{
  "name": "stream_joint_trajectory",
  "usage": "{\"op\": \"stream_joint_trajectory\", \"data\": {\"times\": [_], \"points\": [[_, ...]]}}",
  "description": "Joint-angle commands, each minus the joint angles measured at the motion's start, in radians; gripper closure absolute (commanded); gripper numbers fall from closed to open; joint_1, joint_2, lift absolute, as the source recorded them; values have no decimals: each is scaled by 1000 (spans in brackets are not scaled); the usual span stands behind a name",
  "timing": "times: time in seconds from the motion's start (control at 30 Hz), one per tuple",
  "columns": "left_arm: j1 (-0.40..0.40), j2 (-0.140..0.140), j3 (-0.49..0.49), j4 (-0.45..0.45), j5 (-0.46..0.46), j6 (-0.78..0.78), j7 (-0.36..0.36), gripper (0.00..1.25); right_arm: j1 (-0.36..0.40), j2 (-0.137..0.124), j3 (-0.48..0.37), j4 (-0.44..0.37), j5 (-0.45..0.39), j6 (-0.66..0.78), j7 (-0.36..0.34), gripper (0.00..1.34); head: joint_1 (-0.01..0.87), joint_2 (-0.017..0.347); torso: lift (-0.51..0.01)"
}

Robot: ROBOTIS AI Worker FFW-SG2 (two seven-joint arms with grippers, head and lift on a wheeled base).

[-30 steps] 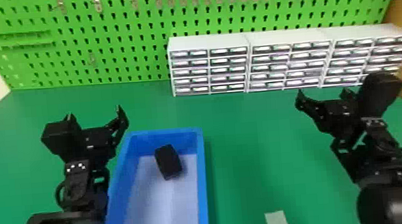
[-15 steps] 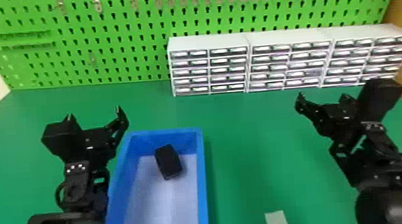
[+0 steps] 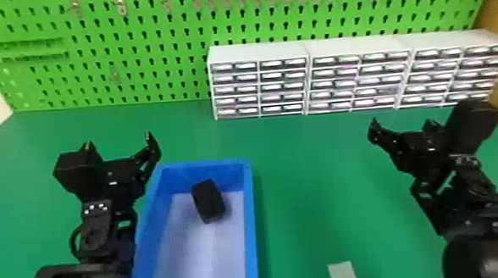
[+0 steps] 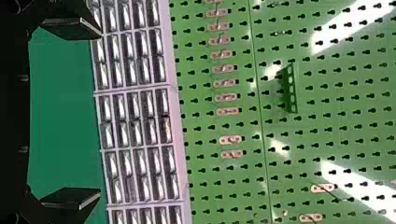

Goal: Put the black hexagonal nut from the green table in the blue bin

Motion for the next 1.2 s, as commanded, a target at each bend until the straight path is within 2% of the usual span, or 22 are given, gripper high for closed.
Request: {"op": "stream_joint_trajectory", "data": {"times": [0.0, 1.17], "points": [[-1, 1, 1, 0, 1, 0, 0, 140, -1, -2, -3, 0, 0, 0, 0, 113, 657, 57, -95], [3, -1, 2, 0, 0, -2, 0, 140, 11, -8, 14, -3, 0, 6, 0, 111, 657, 57, -95]]}}
